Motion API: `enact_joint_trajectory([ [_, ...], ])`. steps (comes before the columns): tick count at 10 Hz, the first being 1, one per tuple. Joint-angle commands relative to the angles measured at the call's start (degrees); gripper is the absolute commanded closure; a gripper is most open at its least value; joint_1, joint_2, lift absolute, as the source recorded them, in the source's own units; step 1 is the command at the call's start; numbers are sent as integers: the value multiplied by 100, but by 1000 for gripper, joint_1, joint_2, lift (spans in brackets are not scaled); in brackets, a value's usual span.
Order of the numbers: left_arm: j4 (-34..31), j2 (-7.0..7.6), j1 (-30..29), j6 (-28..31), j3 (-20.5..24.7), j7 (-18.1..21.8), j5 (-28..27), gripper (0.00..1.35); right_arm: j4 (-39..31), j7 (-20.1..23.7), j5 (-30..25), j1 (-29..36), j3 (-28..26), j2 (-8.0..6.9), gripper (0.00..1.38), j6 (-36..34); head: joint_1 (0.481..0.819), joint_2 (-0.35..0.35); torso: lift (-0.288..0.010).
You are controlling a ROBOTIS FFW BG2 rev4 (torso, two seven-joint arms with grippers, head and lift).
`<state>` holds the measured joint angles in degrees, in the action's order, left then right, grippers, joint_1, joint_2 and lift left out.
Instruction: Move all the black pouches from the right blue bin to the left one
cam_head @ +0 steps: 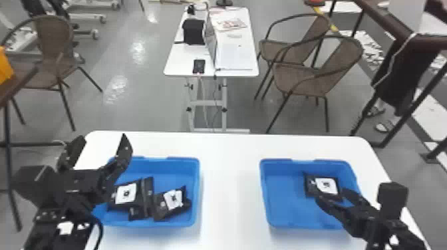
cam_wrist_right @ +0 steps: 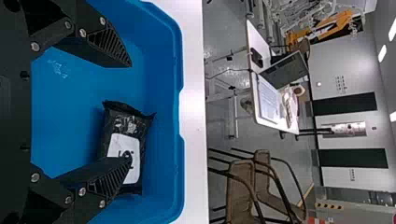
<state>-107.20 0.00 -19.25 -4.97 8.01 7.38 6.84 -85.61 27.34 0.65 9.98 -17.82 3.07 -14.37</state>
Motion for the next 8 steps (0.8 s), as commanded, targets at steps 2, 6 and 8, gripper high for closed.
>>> enact_joint_trajectory([
  [2, -2, -15, 1, 14, -28, 0, 37, 194, 993, 17, 76, -497, -20, 194, 335, 312, 695, -55, 10],
  [6, -2, -15, -17, -12, -28, 0, 89, 194, 2066, 8, -267, -1235, -20, 194, 331, 681, 695, -65, 10],
  [8, -2, -15, -35, -30, -19, 0, 116, 194, 2496, -124, -372, -1490, -20, 229, 329, 796, 695, -64, 10],
])
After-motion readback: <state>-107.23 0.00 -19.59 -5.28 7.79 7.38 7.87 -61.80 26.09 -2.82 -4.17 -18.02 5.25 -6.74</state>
